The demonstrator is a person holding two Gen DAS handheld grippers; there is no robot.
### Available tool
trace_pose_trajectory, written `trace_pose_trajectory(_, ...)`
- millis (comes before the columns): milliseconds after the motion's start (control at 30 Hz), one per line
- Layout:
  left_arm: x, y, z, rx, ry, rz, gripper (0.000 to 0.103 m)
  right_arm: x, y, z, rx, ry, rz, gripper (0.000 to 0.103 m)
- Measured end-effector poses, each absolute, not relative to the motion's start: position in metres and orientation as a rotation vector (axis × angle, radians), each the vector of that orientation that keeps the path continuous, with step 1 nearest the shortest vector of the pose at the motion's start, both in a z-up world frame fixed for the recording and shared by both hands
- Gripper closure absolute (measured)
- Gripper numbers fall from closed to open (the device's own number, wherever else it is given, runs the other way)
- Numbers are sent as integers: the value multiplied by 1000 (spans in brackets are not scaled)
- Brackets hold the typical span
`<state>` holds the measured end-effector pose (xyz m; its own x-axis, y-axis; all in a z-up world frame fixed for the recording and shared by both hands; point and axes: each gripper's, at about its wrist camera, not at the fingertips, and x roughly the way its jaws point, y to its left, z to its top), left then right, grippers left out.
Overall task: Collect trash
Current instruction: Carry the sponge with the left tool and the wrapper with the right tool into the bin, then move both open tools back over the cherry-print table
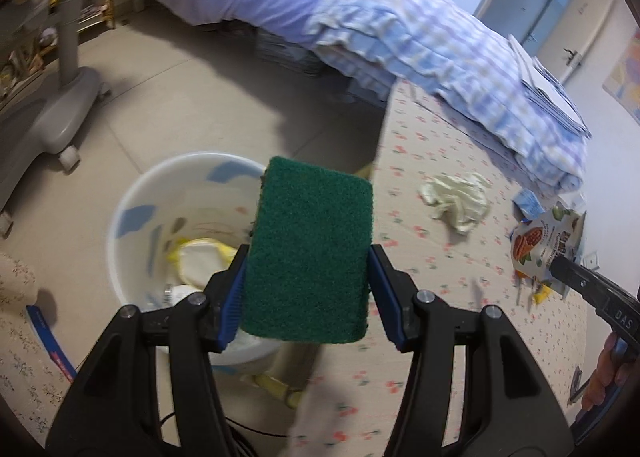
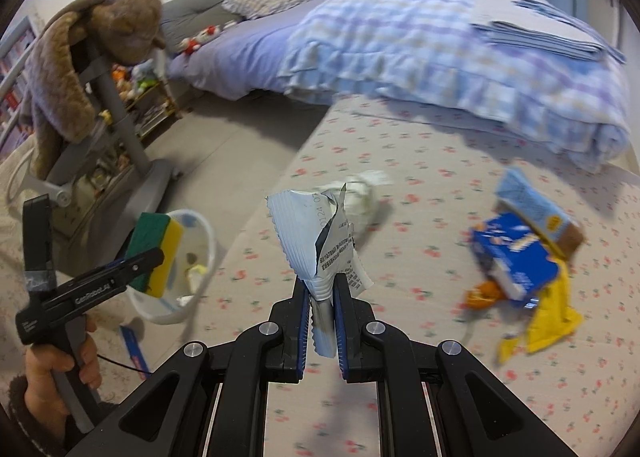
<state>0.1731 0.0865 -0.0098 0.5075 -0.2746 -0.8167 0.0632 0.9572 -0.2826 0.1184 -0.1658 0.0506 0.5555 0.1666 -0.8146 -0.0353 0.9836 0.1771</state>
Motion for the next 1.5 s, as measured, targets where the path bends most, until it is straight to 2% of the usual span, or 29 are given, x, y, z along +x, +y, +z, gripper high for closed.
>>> trace_pose_trajectory(300, 177, 137, -26, -257, 1032, -133, 44, 139, -100, 37, 151, 1004, 265, 91)
trace_pose_trajectory(367, 180, 142, -28, -253, 1042, -112, 37, 142, -87, 33, 152, 1009, 291, 91)
trace_pose_trajectory(433, 179, 150, -30, -241, 1062, -62, 19, 146, -74, 29, 155, 1016, 322, 91)
trace_pose_trajectory(467, 177, 154, -30, -237, 1058, -41, 18, 147, -69, 26, 159, 1020, 335, 91)
trace_pose_trajectory(667, 173, 167, -33, -127, 1072, 52, 15, 161, -42, 9, 187, 1048, 394, 91)
trace_pose_trajectory(1000, 167, 194, -38, -213, 1107, 85, 12, 175, 2, -14, 174, 1048, 470, 86)
trace_pose_trajectory(1067, 167, 195, -37, -218, 1101, 90, 12, 176, 7, -15, 175, 1044, 482, 81)
trace_pose_trajectory(1133, 166, 196, -36, -210, 1097, 93, 12, 178, 10, -16, 180, 1041, 485, 67)
trace_pose_trajectory(1200, 166, 196, -36, -210, 1100, 92, 12, 177, 9, -13, 177, 1028, 471, 30)
trace_pose_trajectory(1500, 160, 186, -31, -214, 1101, 44, 12, 158, -12, 8, 127, 972, 376, 28)
